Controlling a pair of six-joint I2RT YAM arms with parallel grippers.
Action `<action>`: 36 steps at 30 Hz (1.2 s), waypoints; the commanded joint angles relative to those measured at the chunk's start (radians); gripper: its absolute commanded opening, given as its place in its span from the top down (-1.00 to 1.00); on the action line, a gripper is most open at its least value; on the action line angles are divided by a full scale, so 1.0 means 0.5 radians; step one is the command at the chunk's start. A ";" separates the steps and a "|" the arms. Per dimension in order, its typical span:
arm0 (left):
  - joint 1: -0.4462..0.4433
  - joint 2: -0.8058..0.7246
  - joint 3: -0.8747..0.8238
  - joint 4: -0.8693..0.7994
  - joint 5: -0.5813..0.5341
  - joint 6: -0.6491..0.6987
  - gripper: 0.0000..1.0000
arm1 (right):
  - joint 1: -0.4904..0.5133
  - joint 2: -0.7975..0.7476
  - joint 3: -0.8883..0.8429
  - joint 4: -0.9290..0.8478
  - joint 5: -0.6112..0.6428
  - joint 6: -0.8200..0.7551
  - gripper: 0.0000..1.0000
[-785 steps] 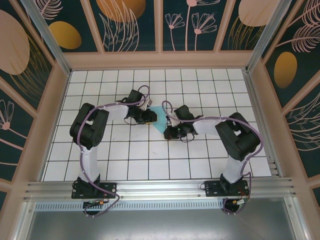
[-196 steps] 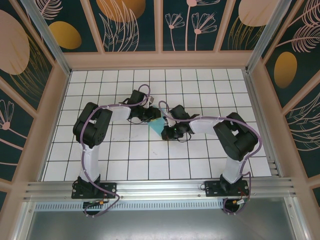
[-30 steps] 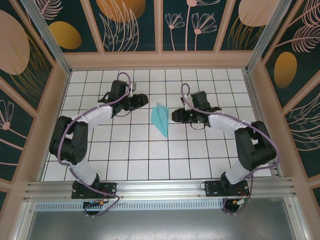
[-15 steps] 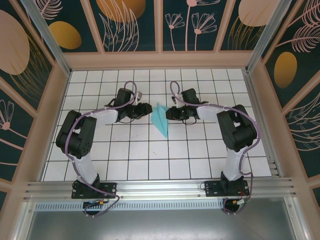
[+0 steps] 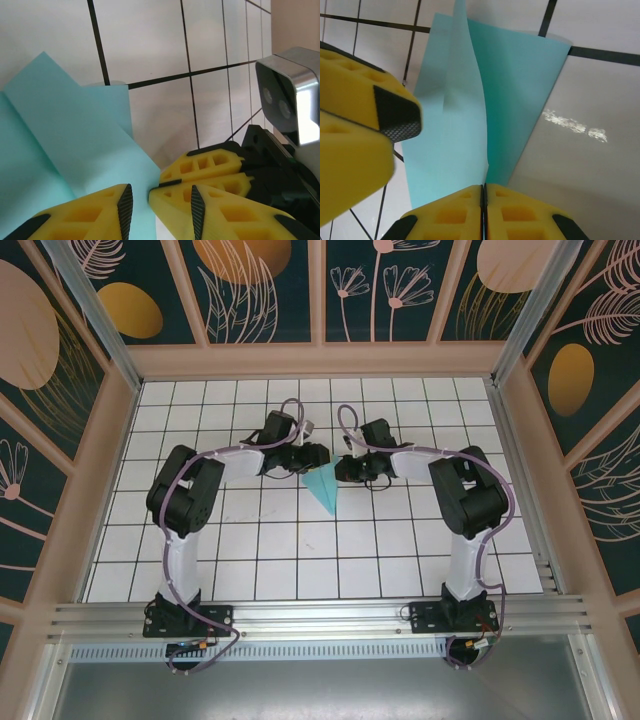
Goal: Fold a paper plane with a square sheet of paper (fold left side to right side)
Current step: Fourth fold the wing at the center of the table.
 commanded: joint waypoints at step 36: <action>-0.011 0.207 0.099 -0.118 -0.040 0.046 0.22 | 0.091 -0.033 -0.043 -0.006 -0.015 0.030 0.45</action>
